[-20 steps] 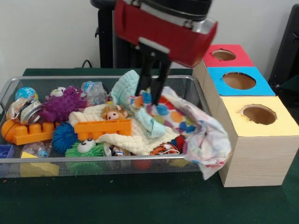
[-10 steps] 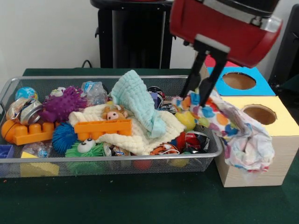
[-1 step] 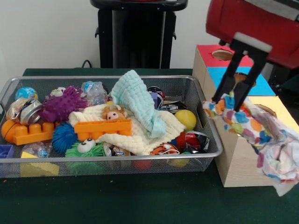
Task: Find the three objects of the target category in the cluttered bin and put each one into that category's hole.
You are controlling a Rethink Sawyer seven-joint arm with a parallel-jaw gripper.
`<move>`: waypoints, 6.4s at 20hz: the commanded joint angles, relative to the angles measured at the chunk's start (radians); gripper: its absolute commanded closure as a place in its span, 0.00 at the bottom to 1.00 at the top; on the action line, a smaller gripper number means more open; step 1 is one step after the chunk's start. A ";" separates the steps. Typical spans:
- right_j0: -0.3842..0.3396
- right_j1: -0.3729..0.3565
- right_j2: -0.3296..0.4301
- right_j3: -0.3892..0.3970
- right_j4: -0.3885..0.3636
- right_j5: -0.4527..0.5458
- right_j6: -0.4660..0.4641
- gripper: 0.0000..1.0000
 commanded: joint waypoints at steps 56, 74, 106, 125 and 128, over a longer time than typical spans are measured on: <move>0.167 -0.254 0.216 0.809 -0.110 -0.509 0.077 1.00; 0.251 -0.240 0.168 0.814 -0.172 -0.480 0.240 1.00; 0.302 -0.296 0.215 1.026 -0.125 -0.684 0.309 1.00; 0.370 -0.292 0.175 1.034 -0.121 -0.645 0.367 1.00; 0.376 -0.281 0.164 1.018 -0.119 -0.635 0.381 1.00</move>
